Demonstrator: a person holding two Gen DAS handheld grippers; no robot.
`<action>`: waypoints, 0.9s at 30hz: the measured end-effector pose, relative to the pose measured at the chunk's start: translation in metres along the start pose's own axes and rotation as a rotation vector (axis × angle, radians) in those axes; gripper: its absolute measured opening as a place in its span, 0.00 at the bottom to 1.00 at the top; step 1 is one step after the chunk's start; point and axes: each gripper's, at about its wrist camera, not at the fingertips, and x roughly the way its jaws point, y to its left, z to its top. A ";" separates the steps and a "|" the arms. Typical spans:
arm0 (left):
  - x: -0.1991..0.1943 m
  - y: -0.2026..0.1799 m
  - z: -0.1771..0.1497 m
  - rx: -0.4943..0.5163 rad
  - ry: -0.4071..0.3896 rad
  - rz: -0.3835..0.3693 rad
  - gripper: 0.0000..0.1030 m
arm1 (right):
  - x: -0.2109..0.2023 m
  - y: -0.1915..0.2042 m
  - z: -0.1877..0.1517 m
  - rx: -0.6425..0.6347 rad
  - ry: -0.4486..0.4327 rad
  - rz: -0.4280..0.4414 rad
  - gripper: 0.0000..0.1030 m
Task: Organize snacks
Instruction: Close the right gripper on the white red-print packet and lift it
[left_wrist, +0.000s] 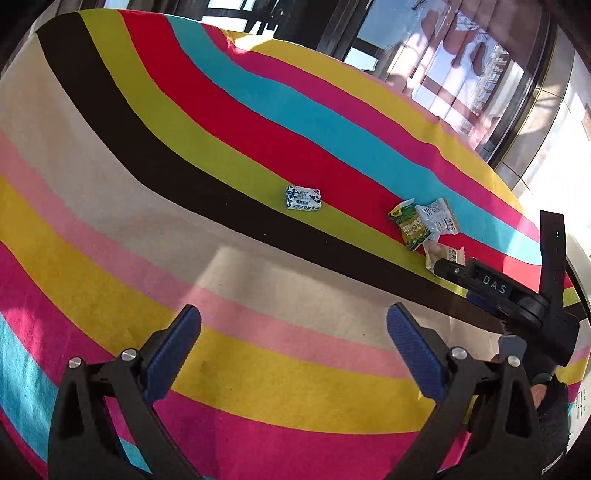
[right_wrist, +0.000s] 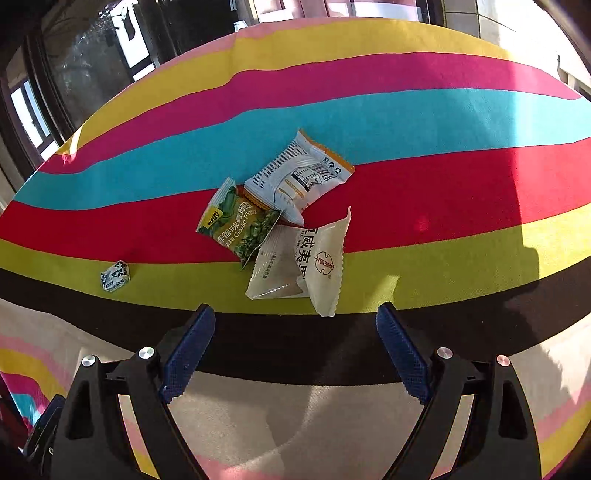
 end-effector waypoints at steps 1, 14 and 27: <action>0.001 -0.001 0.000 -0.002 0.002 -0.001 0.98 | 0.009 0.007 0.005 -0.014 0.010 -0.040 0.84; 0.013 -0.011 0.002 0.033 0.036 0.016 0.98 | -0.002 -0.012 -0.013 -0.105 0.015 -0.048 0.45; 0.019 -0.015 0.003 0.047 0.049 0.039 0.98 | -0.090 -0.065 -0.080 -0.090 -0.114 0.201 0.42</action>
